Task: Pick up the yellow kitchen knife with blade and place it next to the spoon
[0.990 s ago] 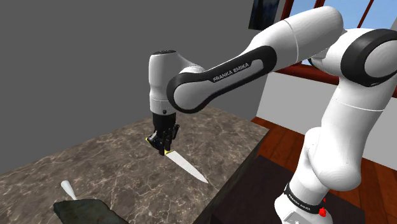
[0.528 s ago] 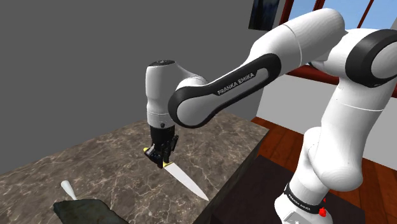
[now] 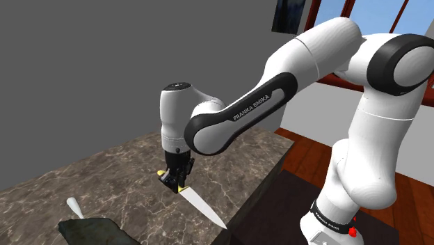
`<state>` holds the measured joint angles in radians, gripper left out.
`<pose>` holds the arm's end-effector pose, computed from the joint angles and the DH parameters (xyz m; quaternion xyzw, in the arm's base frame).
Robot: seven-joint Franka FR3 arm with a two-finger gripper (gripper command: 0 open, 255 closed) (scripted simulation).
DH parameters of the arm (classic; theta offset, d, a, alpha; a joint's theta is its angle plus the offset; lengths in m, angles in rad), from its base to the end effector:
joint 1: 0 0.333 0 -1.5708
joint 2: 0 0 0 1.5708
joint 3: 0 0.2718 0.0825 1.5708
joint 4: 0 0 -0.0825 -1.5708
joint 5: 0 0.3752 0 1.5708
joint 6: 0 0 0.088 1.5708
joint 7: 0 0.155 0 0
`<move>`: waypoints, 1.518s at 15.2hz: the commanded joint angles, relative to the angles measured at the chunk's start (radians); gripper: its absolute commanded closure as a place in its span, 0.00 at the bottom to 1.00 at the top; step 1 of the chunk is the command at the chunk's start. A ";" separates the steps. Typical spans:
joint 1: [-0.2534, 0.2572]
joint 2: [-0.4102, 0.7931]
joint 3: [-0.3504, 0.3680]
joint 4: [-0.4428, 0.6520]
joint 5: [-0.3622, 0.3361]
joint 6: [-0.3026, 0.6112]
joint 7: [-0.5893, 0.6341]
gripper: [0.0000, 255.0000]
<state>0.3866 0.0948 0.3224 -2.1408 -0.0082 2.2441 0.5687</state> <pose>0.4124 0.3542 0.2776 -0.9973 -0.0718 0.0016 0.0135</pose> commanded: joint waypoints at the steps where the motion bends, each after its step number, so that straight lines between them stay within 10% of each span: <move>1: 0.000 0.013 -0.001 -0.016 -0.005 0.028 0.002 1.00; 8: 0.000 0.013 -0.001 -0.016 -0.005 0.028 0.002 1.00; 9: 0.000 0.013 -0.001 -0.016 -0.005 0.028 0.002 0.00; 23: -0.006 -0.055 -0.001 0.041 0.021 -0.093 -0.017 0.00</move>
<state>0.3809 0.0406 0.3217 -2.1003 0.0128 2.1526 0.5514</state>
